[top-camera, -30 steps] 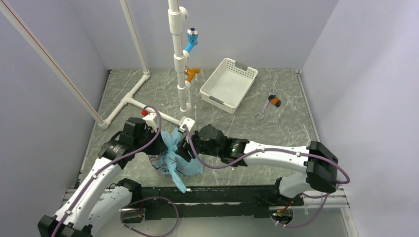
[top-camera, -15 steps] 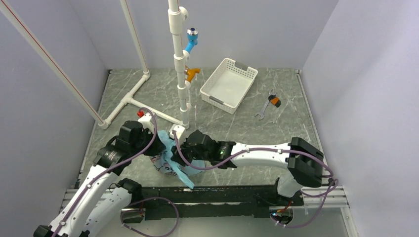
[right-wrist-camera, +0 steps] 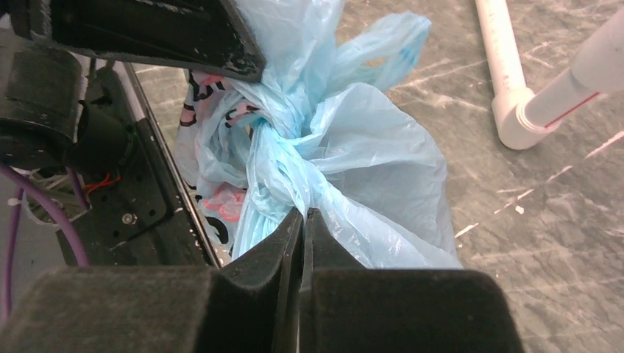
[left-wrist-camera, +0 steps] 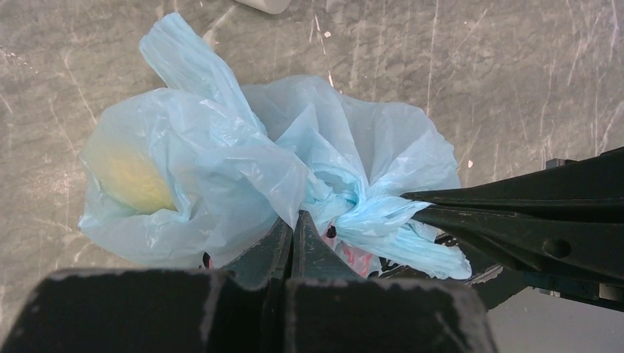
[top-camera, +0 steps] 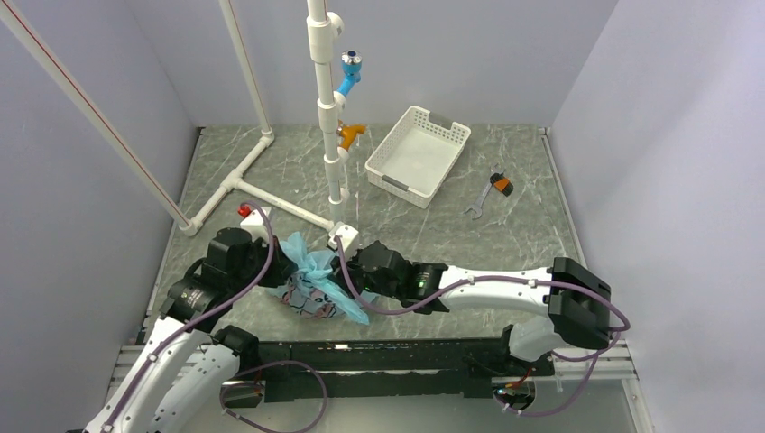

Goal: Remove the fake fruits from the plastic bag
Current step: Untie the plastic bag at the center of the board.

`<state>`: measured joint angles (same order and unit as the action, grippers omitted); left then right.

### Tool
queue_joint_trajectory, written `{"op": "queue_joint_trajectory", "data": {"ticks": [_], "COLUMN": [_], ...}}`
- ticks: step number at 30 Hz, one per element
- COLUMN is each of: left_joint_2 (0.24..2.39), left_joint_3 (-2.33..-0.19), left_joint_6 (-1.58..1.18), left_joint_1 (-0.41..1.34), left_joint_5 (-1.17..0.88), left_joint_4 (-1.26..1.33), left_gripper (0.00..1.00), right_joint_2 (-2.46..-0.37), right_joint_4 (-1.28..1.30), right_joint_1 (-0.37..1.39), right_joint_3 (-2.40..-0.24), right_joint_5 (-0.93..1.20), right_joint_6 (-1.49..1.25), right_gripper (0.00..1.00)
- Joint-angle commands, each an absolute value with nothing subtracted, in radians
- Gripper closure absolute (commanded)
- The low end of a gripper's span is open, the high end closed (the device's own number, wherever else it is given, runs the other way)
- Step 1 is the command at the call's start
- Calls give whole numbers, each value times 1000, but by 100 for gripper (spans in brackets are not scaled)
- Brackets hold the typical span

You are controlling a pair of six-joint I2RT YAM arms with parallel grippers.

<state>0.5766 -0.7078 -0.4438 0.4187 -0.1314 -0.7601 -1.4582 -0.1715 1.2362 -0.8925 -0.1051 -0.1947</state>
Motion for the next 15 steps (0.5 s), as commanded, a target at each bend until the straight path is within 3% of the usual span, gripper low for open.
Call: {"op": "queue_joint_trajectory", "data": {"ticks": [1,8,15], "left_joint_2": [566,538,511], "left_joint_3": [-719,-723,-722], "left_joint_6": [-458,-476,-480], "left_joint_1": [417,417,417], "left_joint_5": [-54,-3,-3], "left_joint_4": [-755,-770,-776], "left_gripper": [100,100,100], "right_joint_2": [-1418,-1354,-1303], "right_joint_4": [-157,-199,-65], "right_joint_1": [1237,1235,1224], "right_joint_3": [-860,-794,-805], "right_joint_5": [-192,-259,-364], "right_joint_6": [-211,-258,-300], "right_gripper": [98,98,99]}}
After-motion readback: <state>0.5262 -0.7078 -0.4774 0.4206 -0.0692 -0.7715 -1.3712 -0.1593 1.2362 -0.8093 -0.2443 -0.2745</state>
